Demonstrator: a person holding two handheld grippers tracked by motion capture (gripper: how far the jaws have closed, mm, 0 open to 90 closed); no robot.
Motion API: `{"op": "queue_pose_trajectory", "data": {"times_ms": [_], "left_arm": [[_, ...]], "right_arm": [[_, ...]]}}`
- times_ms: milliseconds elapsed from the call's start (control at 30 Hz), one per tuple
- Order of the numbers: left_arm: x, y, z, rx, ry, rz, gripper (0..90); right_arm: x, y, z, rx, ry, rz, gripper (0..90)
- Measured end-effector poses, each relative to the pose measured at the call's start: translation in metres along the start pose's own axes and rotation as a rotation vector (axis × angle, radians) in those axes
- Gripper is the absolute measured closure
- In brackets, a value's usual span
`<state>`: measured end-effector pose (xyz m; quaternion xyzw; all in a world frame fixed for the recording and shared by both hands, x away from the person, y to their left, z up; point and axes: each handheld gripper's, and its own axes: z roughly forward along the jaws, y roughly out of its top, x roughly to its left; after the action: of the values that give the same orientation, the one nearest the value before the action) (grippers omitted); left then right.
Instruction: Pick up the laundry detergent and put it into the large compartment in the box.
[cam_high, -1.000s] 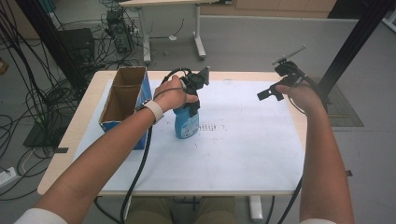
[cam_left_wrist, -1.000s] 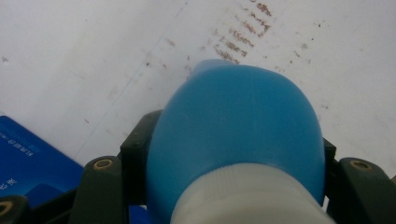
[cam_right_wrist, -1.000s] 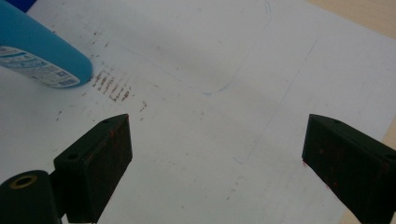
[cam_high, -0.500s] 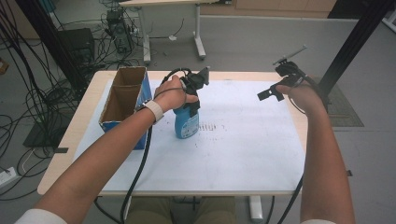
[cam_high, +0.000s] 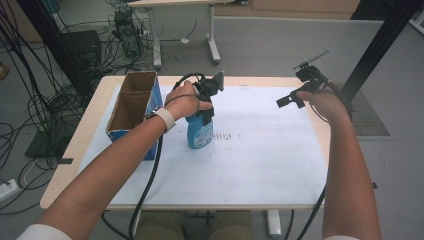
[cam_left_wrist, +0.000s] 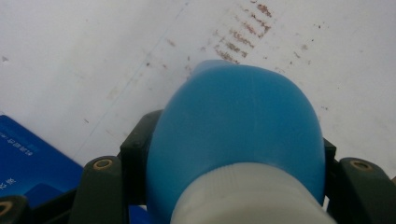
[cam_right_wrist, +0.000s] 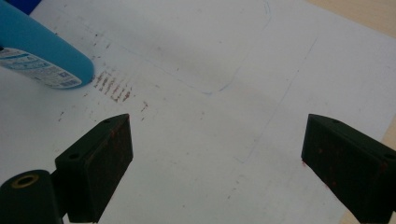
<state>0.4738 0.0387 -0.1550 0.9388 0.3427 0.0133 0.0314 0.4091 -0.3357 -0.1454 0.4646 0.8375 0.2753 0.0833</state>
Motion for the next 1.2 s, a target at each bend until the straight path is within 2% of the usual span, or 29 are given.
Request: {"op": "queue_pose_trajectory", "data": {"times_ms": [833, 1200], "left_arm": [[-0.003, -0.002, -0.003, -0.006, 0.006, 0.011, 38.5], [-0.004, -0.011, -0.02, -0.016, 0.004, -0.027, 38.4]], "right_arm": [[0.001, -0.001, -0.001, -0.002, 0.0, -0.002, 8.7], [0.005, -0.003, -0.006, -0.006, -0.006, -0.005, 8.7]]}}
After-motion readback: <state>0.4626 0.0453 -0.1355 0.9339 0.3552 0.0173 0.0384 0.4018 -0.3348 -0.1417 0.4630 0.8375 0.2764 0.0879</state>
